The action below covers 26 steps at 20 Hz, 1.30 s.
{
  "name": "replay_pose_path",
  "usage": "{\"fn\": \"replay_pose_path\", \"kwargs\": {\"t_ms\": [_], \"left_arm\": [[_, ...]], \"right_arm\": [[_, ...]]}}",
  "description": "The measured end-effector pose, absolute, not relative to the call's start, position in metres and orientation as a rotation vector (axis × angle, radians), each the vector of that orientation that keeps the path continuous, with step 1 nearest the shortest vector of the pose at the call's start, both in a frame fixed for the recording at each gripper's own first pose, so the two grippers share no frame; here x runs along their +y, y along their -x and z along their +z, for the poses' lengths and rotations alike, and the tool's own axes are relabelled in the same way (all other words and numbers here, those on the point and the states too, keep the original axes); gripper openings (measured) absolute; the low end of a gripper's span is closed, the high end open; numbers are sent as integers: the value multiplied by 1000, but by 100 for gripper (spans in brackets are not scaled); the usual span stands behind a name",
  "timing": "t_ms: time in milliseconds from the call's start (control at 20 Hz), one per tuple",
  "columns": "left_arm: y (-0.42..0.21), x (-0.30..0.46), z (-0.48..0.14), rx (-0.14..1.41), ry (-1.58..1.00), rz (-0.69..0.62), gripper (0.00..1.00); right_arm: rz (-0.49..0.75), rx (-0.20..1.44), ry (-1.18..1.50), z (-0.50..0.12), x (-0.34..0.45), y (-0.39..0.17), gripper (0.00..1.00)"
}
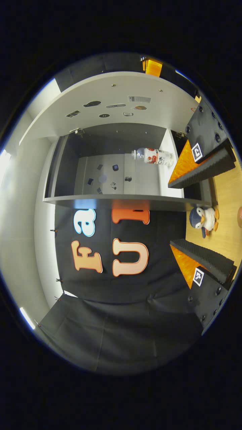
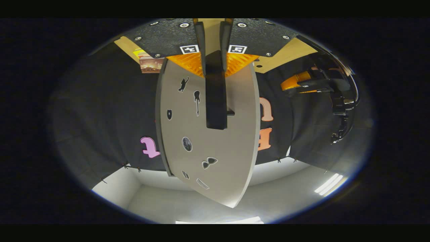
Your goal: Open the cabinet door with the right hand, grasp the bottle in the cabinet with the left hand and place it on the coaster, then close the cabinet door with the right hand.
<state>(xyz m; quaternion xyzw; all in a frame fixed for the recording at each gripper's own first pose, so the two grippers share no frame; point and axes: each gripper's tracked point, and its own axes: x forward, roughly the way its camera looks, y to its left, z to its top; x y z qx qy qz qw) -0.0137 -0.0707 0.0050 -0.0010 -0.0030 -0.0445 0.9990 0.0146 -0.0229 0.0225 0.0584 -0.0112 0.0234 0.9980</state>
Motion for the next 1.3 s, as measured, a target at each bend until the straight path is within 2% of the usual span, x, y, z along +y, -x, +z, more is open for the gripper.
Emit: {"fn": "replay_pose_path", "kwargs": {"t_ms": [250,350,400,500,550,800,850,1000,1150,1200,1250,1300], "left_arm": [[23,-108,6,-12,10,-133,98],[30,-117,7,-18,0,-142,97],[32,-120,7,-20,-6,-142,98],[35,-124,5,-19,-11,-139,98],[37,-128,2,-16,-8,-143,98],[44,-145,0,-9,-3,-158,98],[45,-149,-1,-9,-6,-161,98],[48,-158,-5,0,-12,-176,98],[52,-166,-8,9,-6,-187,98],[54,-168,-10,12,-3,-190,98],[55,-169,-11,16,-4,-191,98],[57,-169,-11,16,-7,-194,98]], "right_arm": [[4,-6,-165,26,-41,5,14],[-35,-3,-168,26,-52,9,16],[-56,2,-156,24,-56,7,14],[-94,-3,-142,22,-65,4,19],[-109,-4,-149,23,-70,6,10],[-182,-5,-142,21,-85,7,7],[-209,-6,-132,19,-95,8,11],[-190,-13,-203,20,-90,6,0],[-164,-21,-215,20,-91,6,0],[-158,-19,-220,20,-91,7,11],[-163,-18,-225,20,-91,7,3],[-169,-19,-224,19,-93,10,4]]}}
